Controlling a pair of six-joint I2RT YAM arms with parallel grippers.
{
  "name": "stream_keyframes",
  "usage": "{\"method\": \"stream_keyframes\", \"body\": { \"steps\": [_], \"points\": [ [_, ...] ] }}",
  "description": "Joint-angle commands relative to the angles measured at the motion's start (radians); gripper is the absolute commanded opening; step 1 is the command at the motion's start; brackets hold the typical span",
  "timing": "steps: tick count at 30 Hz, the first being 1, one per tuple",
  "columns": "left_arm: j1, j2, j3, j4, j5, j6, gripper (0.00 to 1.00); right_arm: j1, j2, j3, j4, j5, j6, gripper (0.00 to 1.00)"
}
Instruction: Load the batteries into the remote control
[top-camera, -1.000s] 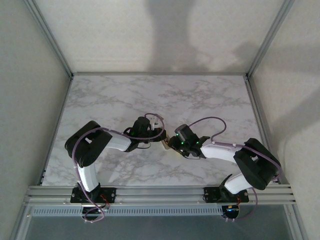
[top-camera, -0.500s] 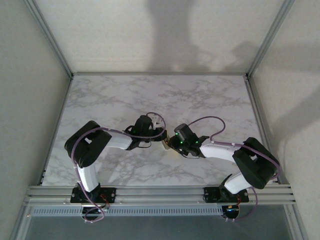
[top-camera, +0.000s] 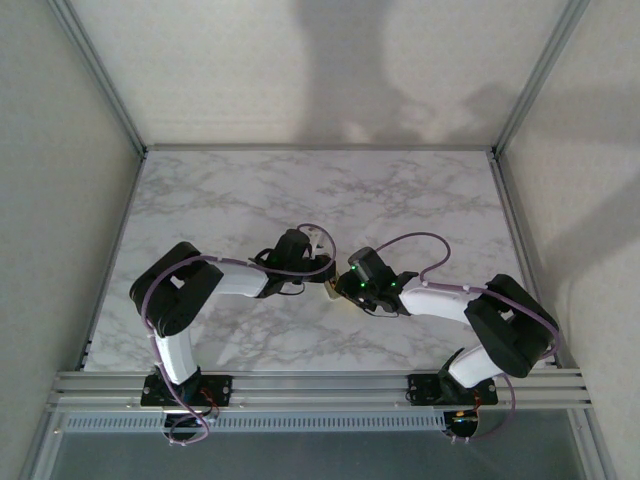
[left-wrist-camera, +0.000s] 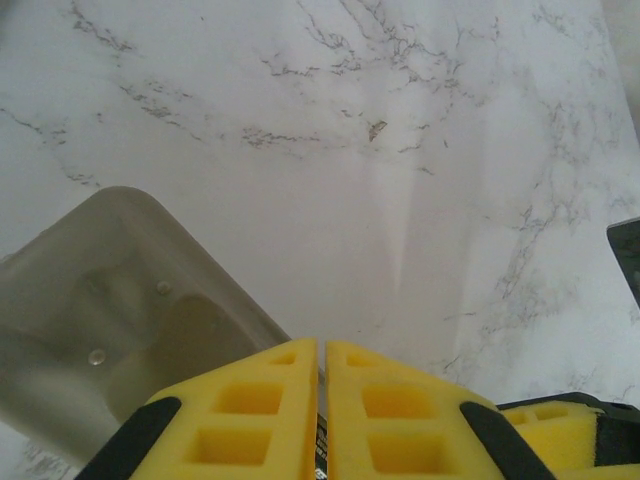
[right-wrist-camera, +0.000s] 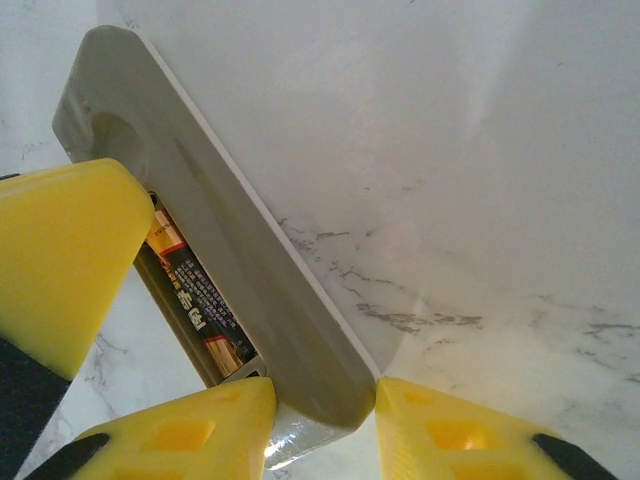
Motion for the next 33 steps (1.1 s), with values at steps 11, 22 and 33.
{"method": "stream_keyframes", "body": {
  "steps": [11, 22, 33],
  "points": [
    [-0.072, 0.042, -0.003, -0.222, 0.06, 0.011, 0.13, -0.009, 0.048, 0.0, -0.032, -0.005, -0.027, 0.35],
    [-0.045, -0.027, 0.058, -0.254, 0.0, -0.016, 0.23, -0.01, 0.01, 0.009, -0.087, 0.027, -0.047, 0.38],
    [0.002, -0.071, 0.107, -0.277, -0.018, -0.019, 0.33, -0.01, -0.009, 0.037, -0.126, 0.036, -0.072, 0.39]
  ]
}}
